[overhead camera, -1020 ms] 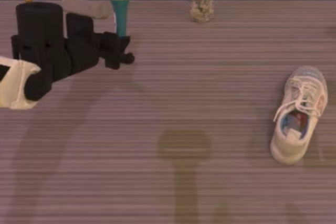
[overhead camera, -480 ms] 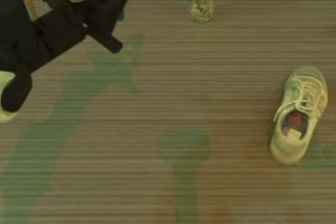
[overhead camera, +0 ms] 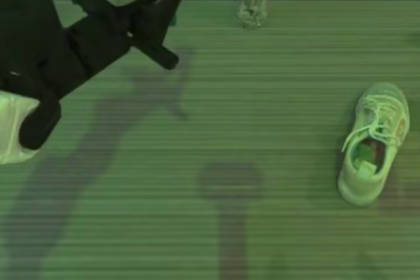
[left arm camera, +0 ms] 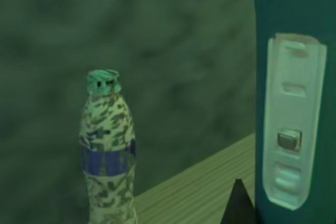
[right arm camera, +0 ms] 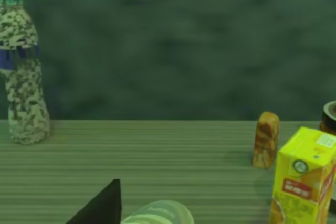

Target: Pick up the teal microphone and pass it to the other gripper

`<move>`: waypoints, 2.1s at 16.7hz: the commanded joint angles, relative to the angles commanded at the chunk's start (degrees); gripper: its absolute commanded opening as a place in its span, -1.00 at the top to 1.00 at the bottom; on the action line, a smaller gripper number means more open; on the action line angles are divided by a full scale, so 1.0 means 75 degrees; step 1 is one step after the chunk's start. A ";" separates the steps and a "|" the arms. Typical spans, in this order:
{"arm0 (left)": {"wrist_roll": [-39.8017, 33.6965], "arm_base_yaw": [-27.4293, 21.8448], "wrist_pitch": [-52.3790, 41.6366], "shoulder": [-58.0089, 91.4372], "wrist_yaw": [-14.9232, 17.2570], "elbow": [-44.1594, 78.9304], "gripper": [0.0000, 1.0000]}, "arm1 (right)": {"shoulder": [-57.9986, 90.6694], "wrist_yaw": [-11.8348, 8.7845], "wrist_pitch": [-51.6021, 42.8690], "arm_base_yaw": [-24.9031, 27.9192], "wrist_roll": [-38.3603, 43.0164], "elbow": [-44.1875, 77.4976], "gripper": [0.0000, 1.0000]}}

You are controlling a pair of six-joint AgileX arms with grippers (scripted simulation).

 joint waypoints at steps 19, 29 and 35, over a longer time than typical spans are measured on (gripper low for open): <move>-0.0322 -0.2178 0.0399 -0.0642 -0.2336 -0.0342 1.00 | 0.0000 0.0000 0.0000 0.0000 0.0000 0.0000 -1.00; -0.0322 -0.2178 0.0399 -0.0642 -0.2336 -0.0342 1.00 | 0.3523 -0.1487 0.1251 0.1341 -0.0229 0.2187 -1.00; -0.0322 -0.2178 0.0399 -0.0642 -0.2336 -0.0342 1.00 | 0.7310 -0.2875 0.2699 0.2594 -0.0362 0.4516 -1.00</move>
